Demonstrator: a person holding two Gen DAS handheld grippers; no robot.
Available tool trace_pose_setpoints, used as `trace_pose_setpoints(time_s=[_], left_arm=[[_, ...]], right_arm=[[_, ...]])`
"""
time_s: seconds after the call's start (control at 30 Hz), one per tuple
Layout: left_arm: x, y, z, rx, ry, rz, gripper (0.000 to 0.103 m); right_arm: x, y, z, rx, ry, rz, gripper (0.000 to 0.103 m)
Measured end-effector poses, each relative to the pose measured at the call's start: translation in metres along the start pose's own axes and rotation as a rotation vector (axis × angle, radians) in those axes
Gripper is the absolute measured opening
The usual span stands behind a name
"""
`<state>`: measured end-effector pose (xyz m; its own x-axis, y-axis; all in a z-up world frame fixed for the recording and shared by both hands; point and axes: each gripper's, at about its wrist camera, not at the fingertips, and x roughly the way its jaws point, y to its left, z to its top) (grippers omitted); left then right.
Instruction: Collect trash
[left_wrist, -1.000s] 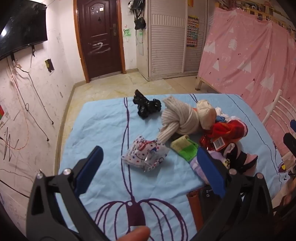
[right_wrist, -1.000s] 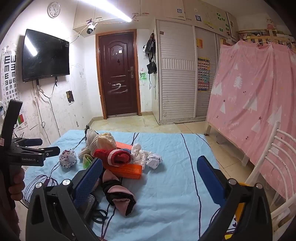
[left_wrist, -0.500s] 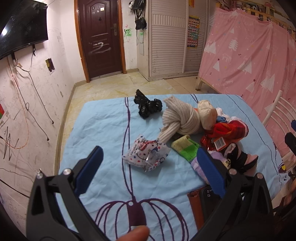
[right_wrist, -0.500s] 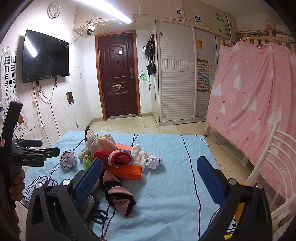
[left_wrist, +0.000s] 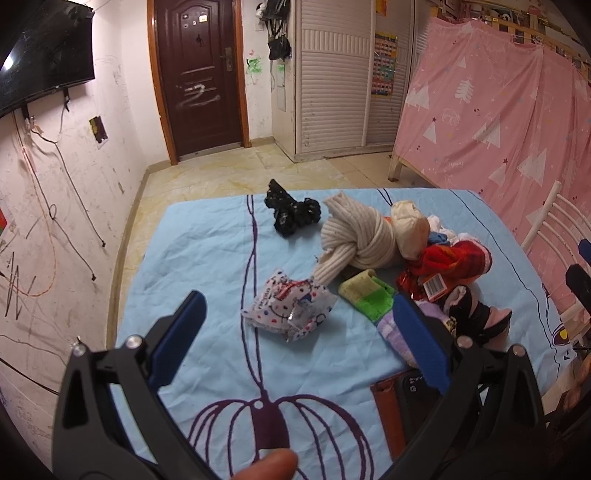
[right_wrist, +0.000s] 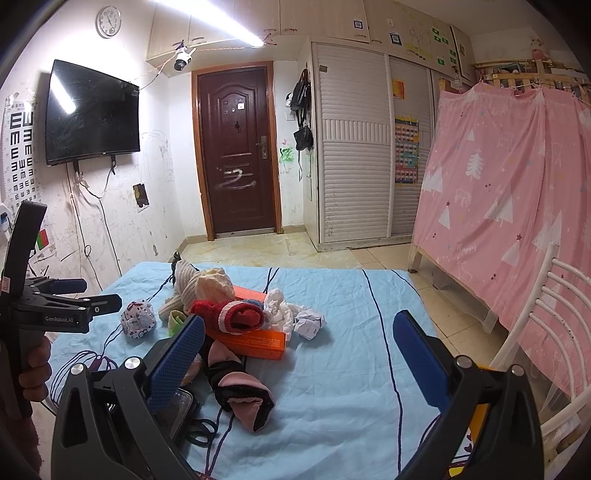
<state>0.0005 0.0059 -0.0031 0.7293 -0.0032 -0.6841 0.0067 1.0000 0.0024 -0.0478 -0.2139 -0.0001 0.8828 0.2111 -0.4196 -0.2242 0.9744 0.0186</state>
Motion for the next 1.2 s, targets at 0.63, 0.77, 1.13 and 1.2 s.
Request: trace_pose_setpoints(time_s=[0.63, 0.77, 1.13, 1.2], left_arm=[[-0.0019, -0.0019, 0.0013, 0.0, 0.0, -0.001, 0.097], [-0.0018, -0.0022, 0.0007, 0.002, -0.001, -0.001, 0.097], [-0.0028, -0.0038, 0.0009, 0.003, -0.001, 0.001, 0.097], [-0.0026, -0.004, 0.0013, 0.002, 0.0, 0.002, 0.097]], right_arm=[[0.0019, 0.002, -0.001, -0.004, -0.002, 0.002, 0.095], [0.0017, 0.0022, -0.0009, -0.006, -0.001, 0.004, 0.095], [0.002, 0.0036, -0.001, -0.008, -0.004, 0.005, 0.095], [0.0021, 0.0037, -0.0011, -0.007, -0.003, 0.006, 0.095]])
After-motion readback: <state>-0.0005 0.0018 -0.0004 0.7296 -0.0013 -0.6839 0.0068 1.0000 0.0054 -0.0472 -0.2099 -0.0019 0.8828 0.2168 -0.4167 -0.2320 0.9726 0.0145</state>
